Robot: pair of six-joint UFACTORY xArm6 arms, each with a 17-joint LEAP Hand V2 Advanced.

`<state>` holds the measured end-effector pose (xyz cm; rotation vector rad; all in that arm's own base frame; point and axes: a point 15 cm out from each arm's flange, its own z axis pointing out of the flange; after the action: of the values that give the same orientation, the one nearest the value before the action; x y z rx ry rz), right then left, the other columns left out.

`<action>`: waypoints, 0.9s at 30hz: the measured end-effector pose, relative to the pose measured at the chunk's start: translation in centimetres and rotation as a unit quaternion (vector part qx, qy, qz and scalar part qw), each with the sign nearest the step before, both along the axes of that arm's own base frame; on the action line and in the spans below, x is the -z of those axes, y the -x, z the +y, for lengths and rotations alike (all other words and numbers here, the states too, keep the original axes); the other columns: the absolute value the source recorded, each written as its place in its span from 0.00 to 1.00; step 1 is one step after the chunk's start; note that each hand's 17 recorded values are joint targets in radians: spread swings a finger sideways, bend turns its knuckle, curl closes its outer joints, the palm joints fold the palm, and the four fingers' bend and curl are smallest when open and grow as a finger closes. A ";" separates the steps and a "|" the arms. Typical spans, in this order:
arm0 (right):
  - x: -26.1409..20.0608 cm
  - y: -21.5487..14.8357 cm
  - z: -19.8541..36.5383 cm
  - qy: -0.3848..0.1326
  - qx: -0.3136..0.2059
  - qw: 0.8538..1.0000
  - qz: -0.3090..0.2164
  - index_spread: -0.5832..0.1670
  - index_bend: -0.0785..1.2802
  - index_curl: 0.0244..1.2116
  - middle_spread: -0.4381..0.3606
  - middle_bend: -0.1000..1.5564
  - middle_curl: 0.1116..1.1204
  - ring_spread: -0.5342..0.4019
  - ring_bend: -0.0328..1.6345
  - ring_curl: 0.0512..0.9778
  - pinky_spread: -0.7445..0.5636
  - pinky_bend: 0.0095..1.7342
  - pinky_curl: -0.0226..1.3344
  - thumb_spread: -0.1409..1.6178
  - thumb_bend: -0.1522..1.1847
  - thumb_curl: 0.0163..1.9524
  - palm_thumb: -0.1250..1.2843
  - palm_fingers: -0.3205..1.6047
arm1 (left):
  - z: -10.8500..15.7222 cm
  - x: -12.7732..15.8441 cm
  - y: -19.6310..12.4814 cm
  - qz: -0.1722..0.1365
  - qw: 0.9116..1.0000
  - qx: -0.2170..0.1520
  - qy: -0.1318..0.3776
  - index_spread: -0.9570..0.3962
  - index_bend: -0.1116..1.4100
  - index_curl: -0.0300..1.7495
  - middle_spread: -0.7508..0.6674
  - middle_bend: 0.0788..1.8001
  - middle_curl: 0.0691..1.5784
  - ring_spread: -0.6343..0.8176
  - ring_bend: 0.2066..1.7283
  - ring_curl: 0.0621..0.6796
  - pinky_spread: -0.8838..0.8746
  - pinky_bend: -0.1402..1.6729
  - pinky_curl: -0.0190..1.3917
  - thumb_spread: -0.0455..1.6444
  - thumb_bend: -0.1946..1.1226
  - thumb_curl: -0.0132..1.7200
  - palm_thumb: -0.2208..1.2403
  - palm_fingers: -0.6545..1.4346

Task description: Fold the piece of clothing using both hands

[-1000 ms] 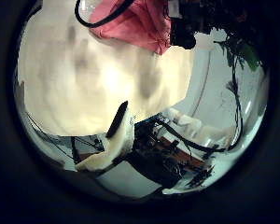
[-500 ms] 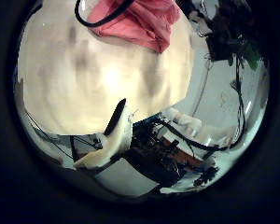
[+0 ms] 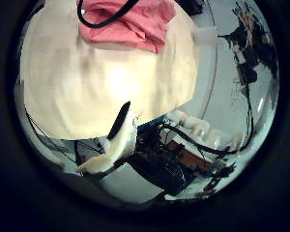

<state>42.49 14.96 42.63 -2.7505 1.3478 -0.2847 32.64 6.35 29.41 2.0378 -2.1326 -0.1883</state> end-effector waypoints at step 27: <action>6.8 12.7 -10.6 0.009 0.170 0.971 0.168 0.40 0.19 0.25 0.69 0.19 0.22 0.86 0.26 0.16 0.89 0.31 0.18 0.75 0.10 0.14 0.40 0.19 | -5.4 -1.8 6.3 0.041 0.999 -0.011 -0.011 0.73 0.19 0.22 0.72 0.06 0.15 0.77 0.10 0.26 0.78 0.19 0.24 0.71 0.13 0.18 0.41 0.36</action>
<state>29.82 4.35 35.86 -2.6528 1.9095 0.1672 26.35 0.91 31.18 2.0269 -2.0680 -0.2895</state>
